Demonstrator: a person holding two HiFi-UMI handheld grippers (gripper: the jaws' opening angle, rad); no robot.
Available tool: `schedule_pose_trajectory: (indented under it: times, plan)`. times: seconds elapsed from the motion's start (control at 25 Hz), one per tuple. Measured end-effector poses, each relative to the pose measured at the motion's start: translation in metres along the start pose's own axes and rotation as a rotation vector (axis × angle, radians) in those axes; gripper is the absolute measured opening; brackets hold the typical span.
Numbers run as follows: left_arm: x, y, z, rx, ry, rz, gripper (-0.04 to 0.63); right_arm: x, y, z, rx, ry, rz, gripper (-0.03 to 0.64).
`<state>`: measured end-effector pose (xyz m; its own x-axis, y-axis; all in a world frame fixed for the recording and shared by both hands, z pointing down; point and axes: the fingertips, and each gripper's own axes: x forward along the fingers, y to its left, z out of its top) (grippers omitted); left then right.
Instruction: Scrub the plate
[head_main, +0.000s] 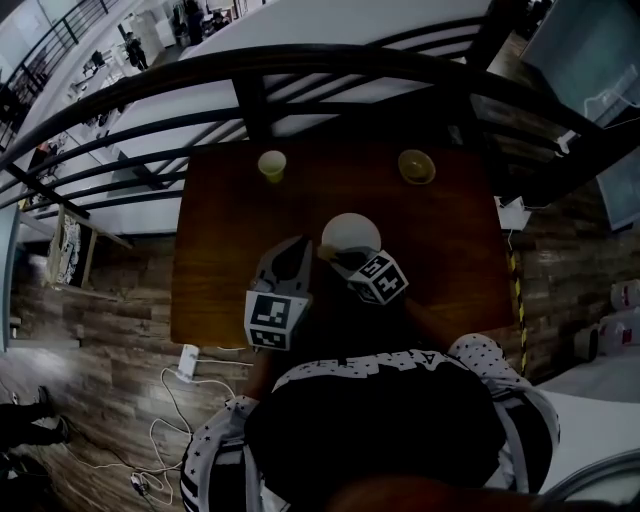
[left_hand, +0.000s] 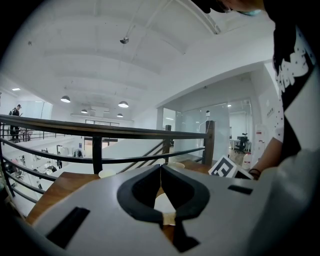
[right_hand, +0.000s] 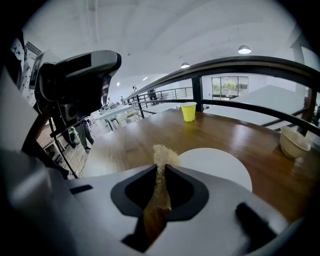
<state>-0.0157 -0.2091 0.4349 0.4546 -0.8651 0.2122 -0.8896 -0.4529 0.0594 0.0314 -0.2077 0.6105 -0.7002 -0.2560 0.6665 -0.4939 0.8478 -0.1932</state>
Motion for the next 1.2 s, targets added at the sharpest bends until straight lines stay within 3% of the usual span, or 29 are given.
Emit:
schedule_pose_trajectory:
  times: [0.56, 1.2]
  plan:
    - [0.002, 0.005, 0.002, -0.004, -0.002, 0.006, 0.014, -0.014, -0.040, 0.025, -0.002, -0.071, -0.115, 0.049]
    - [0.002, 0.010, -0.004, -0.001, 0.022, 0.015, 0.014, -0.004, -0.083, 0.032, -0.020, -0.075, -0.204, 0.049]
